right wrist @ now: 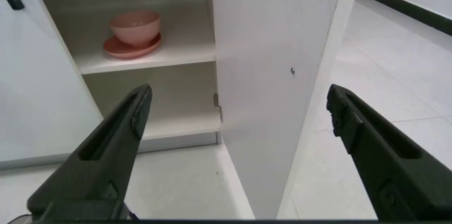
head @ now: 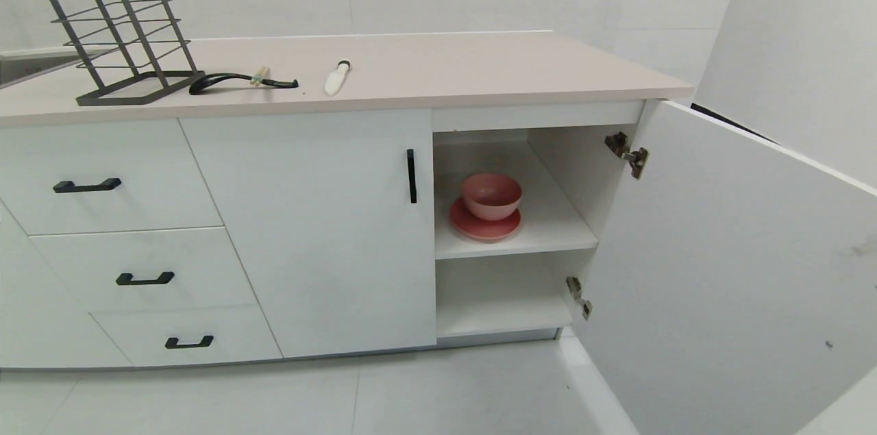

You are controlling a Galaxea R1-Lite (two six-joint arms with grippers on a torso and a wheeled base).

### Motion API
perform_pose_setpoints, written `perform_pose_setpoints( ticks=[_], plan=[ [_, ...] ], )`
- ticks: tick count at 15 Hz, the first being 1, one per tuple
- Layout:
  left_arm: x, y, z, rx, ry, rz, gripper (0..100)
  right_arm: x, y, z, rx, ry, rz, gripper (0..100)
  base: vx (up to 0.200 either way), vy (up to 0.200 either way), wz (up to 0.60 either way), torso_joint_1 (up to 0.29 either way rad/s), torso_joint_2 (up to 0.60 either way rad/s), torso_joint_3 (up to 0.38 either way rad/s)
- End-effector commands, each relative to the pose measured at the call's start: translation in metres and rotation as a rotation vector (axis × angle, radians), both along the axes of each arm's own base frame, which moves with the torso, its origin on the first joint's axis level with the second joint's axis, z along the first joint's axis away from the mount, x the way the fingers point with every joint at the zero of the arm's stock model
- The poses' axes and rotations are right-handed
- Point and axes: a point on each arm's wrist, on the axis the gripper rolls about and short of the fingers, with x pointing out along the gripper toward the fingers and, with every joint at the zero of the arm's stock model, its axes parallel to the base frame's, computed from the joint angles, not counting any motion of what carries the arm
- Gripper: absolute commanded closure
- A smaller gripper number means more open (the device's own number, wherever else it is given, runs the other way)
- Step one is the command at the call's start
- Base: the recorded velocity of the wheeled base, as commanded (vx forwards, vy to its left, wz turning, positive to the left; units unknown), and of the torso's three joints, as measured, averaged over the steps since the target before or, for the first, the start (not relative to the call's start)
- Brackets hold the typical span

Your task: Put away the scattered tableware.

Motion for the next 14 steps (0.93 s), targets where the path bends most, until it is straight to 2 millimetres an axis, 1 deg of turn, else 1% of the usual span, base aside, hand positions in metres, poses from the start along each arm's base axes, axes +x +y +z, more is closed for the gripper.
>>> perform_pose_setpoints(
  ticks=[1,3,4,5,13,14],
  plan=[
    [0.0000,0.0000,-0.0001,0.000,0.001,0.000,0,0.0001,0.0000,0.0000,0.000,0.002,0.000,0,-0.200,0.000,0.00,-0.007,0.00,0.007],
    [0.0000,0.0000,-0.0001,-0.002,0.001,-0.002,0,0.0001,0.0000,0.0000,-0.001,0.002,0.001,0,-0.200,-0.200,0.00,-0.002,-0.01,0.005],
    [0.0000,0.0000,-0.0001,-0.003,0.001,-0.002,0,0.0001,0.0000,0.0000,-0.001,0.002,0.000,0,0.000,-0.200,0.00,0.007,0.00,0.007],
    [0.0000,0.0000,-0.0001,-0.003,0.001,-0.002,0,0.0001,0.0000,0.0000,-0.001,0.002,0.000,100,0.000,-0.200,0.00,0.002,0.01,0.002],
    [0.0000,0.0000,-0.0001,-0.003,0.001,0.000,0,0.0001,0.0000,0.0001,-0.001,0.001,0.000,100,0.000,-0.200,0.00,0.001,0.00,0.002],
    [0.0000,0.0000,0.0000,-0.003,-0.001,0.000,0,0.0001,0.0000,0.0001,-0.001,0.001,0.000,100,-0.200,0.000,0.00,-0.002,0.00,0.002]
  ],
)
